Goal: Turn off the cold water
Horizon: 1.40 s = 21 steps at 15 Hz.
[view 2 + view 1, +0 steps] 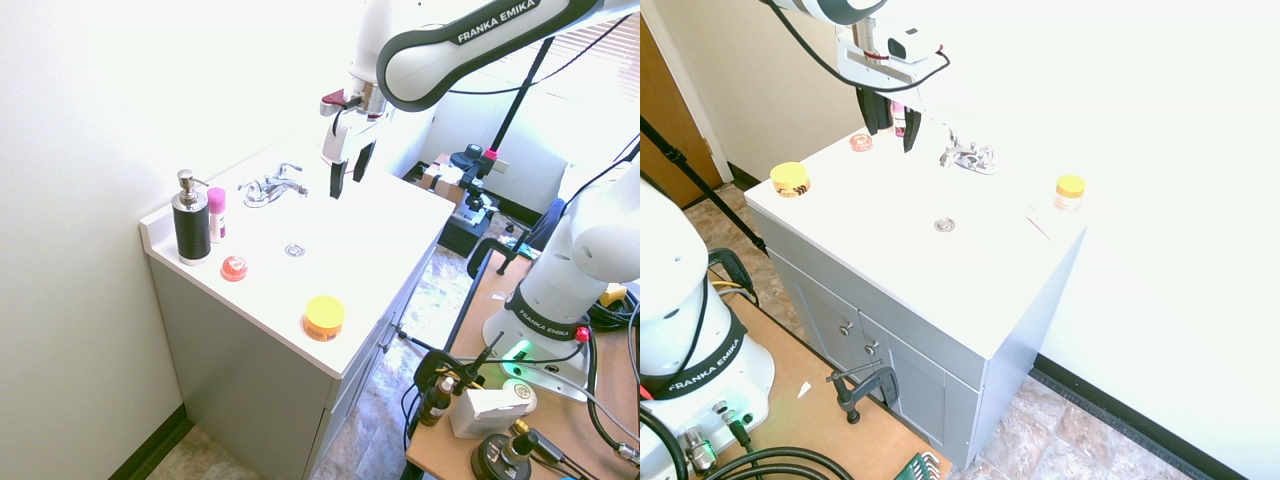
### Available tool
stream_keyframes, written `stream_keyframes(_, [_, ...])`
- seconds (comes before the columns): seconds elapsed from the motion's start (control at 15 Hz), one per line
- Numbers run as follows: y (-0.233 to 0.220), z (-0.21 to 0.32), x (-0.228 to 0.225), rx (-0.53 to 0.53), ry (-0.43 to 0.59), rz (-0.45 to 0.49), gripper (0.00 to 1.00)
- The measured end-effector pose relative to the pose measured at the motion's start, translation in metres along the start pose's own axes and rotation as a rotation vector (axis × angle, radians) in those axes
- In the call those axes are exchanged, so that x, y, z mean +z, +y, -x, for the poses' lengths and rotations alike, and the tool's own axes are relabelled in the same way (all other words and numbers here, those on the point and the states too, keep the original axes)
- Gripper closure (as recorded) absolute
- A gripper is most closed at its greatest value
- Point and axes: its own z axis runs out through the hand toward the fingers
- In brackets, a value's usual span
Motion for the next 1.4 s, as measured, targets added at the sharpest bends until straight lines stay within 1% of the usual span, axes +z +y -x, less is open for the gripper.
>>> stream_keyframes(0.13, [0.000,-0.001,0.000,0.001,0.003,-0.003,0.00])
stream_keyframes(0.27, [-0.005,-0.010,-0.007,0.026,0.032,-0.037,0.00])
stream_keyframes(0.47, [-0.020,-0.057,-0.015,0.095,0.109,-0.070,0.00])
stream_keyframes(0.6, [-0.033,-0.091,-0.001,0.125,0.149,-0.051,0.00])
stream_keyframes(0.87, [-0.051,-0.130,0.026,0.151,0.187,0.004,0.00])
stream_keyframes(1.13, [-0.048,-0.148,0.052,0.171,0.186,0.050,0.00])
stream_keyframes(1.4, [-0.045,-0.158,0.063,0.186,0.185,0.068,0.00])
